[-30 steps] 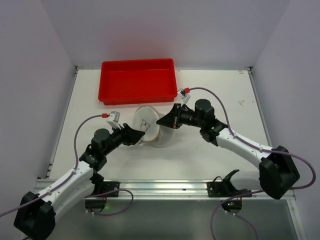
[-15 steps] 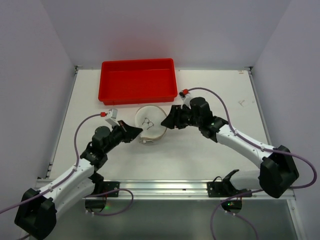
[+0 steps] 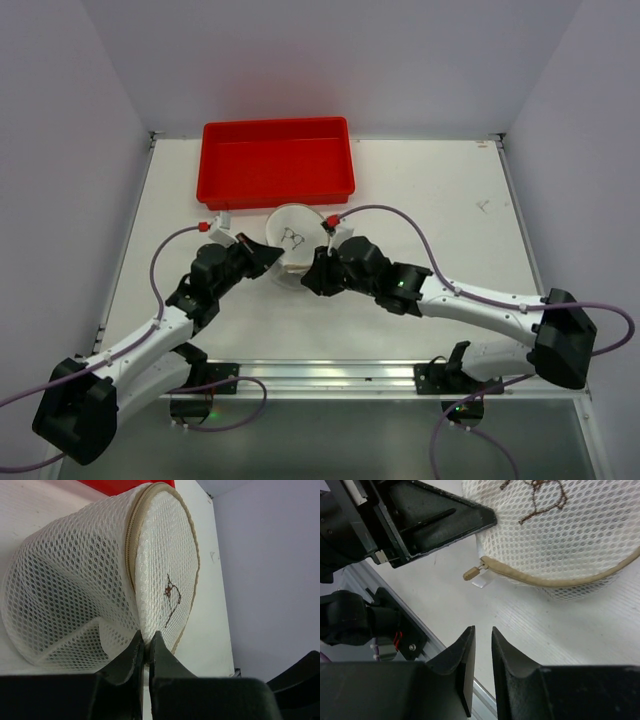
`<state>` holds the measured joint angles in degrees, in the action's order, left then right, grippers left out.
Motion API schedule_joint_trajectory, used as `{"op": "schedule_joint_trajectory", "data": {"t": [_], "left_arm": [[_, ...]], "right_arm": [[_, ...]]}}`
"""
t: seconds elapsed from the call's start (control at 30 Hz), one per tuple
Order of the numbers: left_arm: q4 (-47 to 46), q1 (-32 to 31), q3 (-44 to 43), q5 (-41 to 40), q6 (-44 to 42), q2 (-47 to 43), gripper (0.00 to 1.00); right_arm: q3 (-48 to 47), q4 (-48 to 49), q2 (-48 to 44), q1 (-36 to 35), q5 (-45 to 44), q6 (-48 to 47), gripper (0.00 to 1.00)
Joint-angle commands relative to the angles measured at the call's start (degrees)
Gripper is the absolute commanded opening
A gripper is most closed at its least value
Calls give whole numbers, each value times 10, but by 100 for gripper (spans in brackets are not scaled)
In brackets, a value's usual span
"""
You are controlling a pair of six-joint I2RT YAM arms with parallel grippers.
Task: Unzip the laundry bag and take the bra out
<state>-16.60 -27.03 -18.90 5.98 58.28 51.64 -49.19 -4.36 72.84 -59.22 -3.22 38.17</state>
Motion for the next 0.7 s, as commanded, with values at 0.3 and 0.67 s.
{"op": "schedule_joint_trajectory", "data": {"t": [0.3,0.67], "left_arm": [[20,-1,-20,-43,-5,-18,0],[19,-1,-22,-53,10,-12,0]], "right_arm": [[-98,31,94,-30,-86,-76,31],[-110,36,114,-41,-61,-31,36]]}}
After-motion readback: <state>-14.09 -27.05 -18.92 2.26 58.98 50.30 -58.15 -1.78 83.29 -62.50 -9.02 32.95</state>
